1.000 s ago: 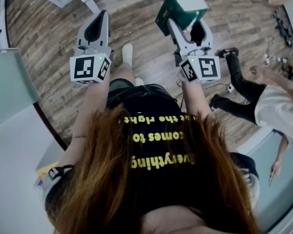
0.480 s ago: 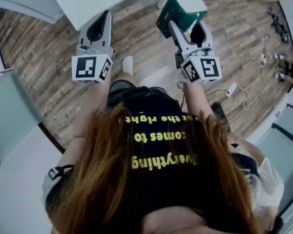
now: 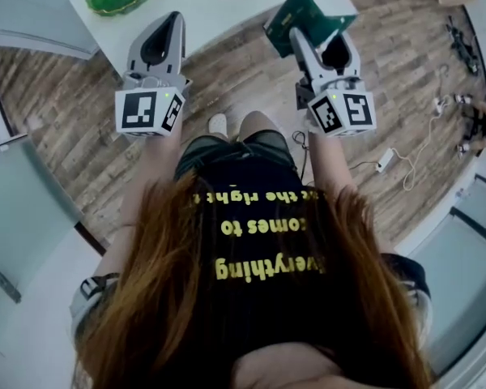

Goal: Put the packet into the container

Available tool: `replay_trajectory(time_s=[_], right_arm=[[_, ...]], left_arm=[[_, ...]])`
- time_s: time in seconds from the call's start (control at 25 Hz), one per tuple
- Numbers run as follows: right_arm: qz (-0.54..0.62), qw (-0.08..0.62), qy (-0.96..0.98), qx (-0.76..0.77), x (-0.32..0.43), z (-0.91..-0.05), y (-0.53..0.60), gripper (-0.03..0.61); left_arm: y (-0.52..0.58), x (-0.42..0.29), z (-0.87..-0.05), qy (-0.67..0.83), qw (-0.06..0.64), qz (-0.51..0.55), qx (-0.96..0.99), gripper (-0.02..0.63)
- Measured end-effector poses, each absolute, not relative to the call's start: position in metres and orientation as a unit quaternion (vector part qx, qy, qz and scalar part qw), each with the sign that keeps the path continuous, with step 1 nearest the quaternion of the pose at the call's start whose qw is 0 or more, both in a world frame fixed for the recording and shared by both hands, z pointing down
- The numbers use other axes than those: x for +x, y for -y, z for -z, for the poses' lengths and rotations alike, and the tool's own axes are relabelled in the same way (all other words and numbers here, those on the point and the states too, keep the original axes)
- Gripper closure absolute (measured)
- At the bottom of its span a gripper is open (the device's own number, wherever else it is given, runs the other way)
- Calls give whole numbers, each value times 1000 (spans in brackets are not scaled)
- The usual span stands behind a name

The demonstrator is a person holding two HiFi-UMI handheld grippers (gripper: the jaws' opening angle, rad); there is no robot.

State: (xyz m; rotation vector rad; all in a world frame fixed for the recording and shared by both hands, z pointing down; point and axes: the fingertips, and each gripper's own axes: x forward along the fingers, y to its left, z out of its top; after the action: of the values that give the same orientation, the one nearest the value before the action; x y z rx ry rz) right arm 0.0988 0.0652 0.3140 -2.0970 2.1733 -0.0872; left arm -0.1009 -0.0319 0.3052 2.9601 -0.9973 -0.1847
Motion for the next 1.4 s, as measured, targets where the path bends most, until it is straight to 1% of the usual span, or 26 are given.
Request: replay_trajectory(time_s=[0.36,0.6,0.88,1.16,1.4], right_arm=[[43,55,-733,-676,134,-332,8,250],[41,47,-759,-649,187,-332,96,250],[36,45,-787,-614,242,-318,180,250],[46,55,-805,-589,261,-321,228,250],[54,59,-807,-585,263,-326,241,250]], left_arm=[[100,-77,-323,353,18,51,934,612],[174,-28,-325,386,22,61,920,612],[237,20,-305,424,4,76,902,612],[269,35,-309,456,6,65,888,612],[280,34,-312,463,7,58,885,612]])
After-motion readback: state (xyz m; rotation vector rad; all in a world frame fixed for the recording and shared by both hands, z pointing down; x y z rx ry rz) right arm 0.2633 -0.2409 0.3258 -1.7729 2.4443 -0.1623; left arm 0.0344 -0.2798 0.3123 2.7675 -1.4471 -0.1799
